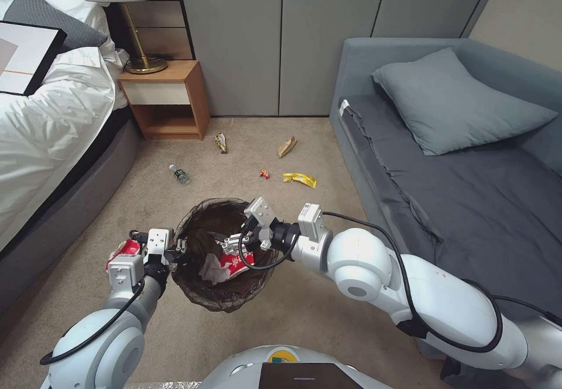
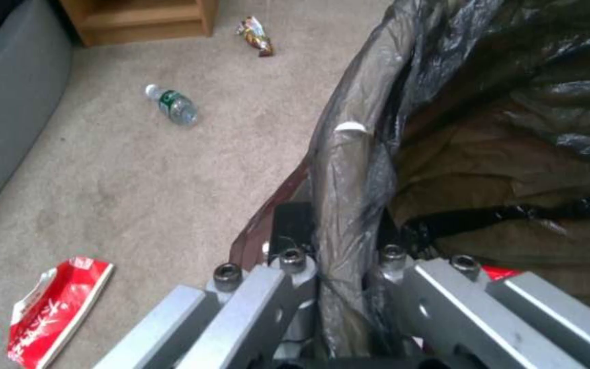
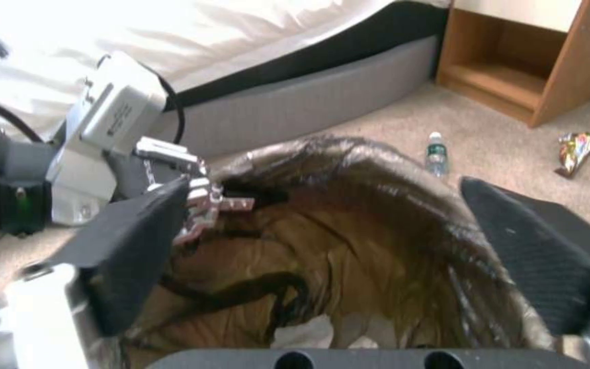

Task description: Pick up the trash bin, then pick up the garbage from the floor and place it into the trash bin.

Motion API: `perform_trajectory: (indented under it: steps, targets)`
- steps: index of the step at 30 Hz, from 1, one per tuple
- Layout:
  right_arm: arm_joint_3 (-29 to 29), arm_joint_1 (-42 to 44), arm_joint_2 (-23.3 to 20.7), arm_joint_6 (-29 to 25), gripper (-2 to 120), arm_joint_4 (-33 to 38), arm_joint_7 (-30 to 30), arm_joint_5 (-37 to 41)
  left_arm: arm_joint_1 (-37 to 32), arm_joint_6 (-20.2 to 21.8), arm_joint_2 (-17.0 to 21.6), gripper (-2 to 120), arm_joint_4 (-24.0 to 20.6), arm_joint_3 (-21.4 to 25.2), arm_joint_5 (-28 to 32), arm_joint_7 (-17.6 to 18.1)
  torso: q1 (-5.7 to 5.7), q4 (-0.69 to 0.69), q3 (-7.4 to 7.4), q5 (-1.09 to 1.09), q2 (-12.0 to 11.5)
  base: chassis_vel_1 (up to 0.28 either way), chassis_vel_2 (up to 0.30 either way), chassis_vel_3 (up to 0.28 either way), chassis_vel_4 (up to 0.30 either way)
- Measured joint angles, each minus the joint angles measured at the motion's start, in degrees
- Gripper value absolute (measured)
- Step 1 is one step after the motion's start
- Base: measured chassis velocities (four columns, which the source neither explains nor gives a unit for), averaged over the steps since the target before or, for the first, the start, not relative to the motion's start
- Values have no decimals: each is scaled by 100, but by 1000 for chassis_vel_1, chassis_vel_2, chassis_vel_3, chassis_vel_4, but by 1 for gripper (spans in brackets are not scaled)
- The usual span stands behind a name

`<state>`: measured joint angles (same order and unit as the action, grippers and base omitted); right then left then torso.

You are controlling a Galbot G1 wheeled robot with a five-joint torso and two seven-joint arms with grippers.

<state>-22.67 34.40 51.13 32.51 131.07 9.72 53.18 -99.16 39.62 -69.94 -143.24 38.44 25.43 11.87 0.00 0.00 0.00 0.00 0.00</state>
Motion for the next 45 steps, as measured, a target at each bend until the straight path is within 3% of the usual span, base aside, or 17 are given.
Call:
perform_trajectory:
  steps: [10,15,16,17,18,21,25,26,29,30,32,34,38,42,45]
  targets:
    - [704,123,-108,-188,100,237,-1,130,-69,-1,-5,2,0,28,-12,-2,0,0,0,0,0,0,0,0,0]
    - [1746,913,-301,-420,100,309,42,-185,-92,-4,-55,2,0,62,-25,-2,0,0,0,1,0,0,0,0,0]
    - [2005,1269,-314,-579,100,300,108,-506,-93,-5,-76,2,0,67,-29,-2,0,0,0,1,0,0,0,0,0]
    - [2651,2059,-252,-791,100,286,120,-1206,-113,-13,-116,2,0,65,-66,1,0,0,0,2,0,0,0,0,0]
    - [2651,2059,-252,-791,100,286,120,-1206,-113,-13,-116,2,0,65,-66,1,0,0,0,2,0,0,0,0,0]
    - [3577,3136,6,-1008,100,305,38,-2112,-172,-20,-141,2,0,48,-113,-1,0,-3,0,2,0,0,0,0,0]
    - [4121,3866,516,-1366,100,174,131,-2984,-242,-21,-124,2,0,60,-113,-1,0,-1,0,1,0,0,0,0,0]
    - [4121,3866,516,-1366,100,174,131,-2984,-242,-21,-124,2,0,60,-113,-1,0,-1,0,1,0,0,0,0,0]
    - [4416,4335,1081,-1643,100,80,133,-3728,-329,-21,-103,2,0,90,-112,-2,0,2,0,1,1,0,0,0,0]
    - [4416,4335,1081,-1643,100,80,133,-3728,-329,-21,-103,2,0,90,-112,-2,0,2,0,1,1,0,0,0,0]
    - [4677,4742,1629,-1909,100,67,22,-4138,-387,-21,-97,2,0,122,-112,0,0,0,0,0,1,0,0,0,0]
    - [4748,4867,1784,-1990,100,66,-4,-4233,-396,-22,-96,2,0,129,-111,0,0,-1,0,1,0,0,0,0,0]
    - [5108,5589,2437,-2611,100,5,-96,-4732,-400,-25,-149,2,1,119,-112,2,0,-1,0,-1,0,0,0,0,0]
    - [5201,5974,2626,-3023,100,-83,-125,-4884,-398,-26,-176,2,0,101,-113,0,0,0,0,-1,1,0,0,0,0]
    - [5180,6396,2765,-3665,100,-129,-33,-4926,-385,-28,-147,2,0,108,-100,-1,0,-1,0,-1,1,0,0,0,0]
